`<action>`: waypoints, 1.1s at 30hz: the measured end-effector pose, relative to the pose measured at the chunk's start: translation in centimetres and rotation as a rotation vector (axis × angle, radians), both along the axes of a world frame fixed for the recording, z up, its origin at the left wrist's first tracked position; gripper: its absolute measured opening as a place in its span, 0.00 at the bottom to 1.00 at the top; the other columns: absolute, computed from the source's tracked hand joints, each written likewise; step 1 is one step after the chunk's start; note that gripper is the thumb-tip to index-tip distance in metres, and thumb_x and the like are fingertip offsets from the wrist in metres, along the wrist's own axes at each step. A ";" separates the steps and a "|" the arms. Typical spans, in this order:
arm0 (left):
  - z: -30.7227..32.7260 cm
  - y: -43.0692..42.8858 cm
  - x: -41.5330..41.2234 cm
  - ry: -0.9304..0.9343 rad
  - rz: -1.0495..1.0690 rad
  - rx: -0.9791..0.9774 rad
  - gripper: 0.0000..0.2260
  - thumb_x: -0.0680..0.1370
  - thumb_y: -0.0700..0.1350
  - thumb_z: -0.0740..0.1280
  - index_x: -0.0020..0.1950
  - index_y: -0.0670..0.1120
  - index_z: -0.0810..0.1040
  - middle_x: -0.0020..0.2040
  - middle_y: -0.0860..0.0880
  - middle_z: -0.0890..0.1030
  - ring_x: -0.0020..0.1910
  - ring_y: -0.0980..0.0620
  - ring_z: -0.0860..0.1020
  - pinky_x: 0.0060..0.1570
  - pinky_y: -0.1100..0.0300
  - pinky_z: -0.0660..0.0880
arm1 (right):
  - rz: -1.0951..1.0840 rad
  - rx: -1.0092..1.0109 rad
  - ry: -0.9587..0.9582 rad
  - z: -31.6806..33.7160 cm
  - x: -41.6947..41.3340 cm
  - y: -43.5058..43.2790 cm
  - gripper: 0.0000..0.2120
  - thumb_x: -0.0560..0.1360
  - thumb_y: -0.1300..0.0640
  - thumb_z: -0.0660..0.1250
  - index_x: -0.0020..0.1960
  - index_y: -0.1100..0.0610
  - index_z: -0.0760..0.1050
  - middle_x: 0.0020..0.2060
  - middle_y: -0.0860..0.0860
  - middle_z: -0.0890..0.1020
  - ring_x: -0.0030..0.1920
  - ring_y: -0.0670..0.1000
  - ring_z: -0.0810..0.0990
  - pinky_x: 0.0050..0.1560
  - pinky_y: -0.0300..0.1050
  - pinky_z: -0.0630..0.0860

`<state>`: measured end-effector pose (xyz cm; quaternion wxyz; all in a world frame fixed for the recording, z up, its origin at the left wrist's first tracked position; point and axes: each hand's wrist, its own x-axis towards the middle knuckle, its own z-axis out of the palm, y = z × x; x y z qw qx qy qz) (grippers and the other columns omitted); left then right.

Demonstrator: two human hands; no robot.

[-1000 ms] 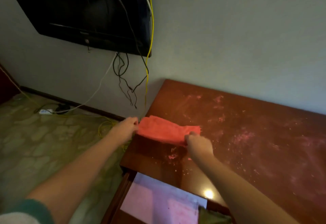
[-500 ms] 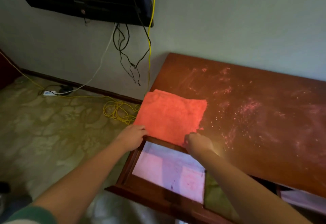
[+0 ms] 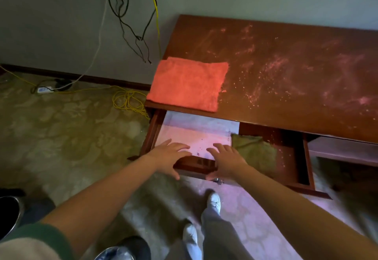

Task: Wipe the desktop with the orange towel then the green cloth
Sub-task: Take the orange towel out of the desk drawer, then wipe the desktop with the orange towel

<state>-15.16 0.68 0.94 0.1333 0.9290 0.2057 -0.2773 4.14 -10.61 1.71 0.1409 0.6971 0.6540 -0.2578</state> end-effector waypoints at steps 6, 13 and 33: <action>0.2 0.2 0.2 -0.101 0.020 0.223 0.45 0.69 0.60 0.71 0.77 0.58 0.47 0.78 0.51 0.43 0.77 0.45 0.41 0.71 0.44 0.35 | 0.021 0.142 -0.178 -1.6 -0.3 -1.4 0.45 0.70 0.41 0.71 0.76 0.51 0.49 0.76 0.54 0.52 0.75 0.60 0.52 0.74 0.58 0.49; 1.3 2.8 3.2 -0.049 0.208 0.413 0.55 0.65 0.64 0.72 0.75 0.56 0.34 0.77 0.47 0.35 0.75 0.39 0.35 0.68 0.34 0.34 | 0.001 0.186 -0.275 -0.6 2.2 2.5 0.49 0.73 0.39 0.67 0.77 0.50 0.36 0.77 0.55 0.39 0.77 0.59 0.41 0.73 0.60 0.39; 0.9 11.4 10.3 -0.033 0.462 0.469 0.59 0.57 0.63 0.77 0.71 0.59 0.33 0.78 0.47 0.49 0.76 0.39 0.51 0.69 0.33 0.42 | 0.037 0.371 0.037 -1.8 10.4 12.3 0.58 0.46 0.37 0.81 0.70 0.46 0.58 0.68 0.56 0.72 0.67 0.60 0.72 0.66 0.64 0.62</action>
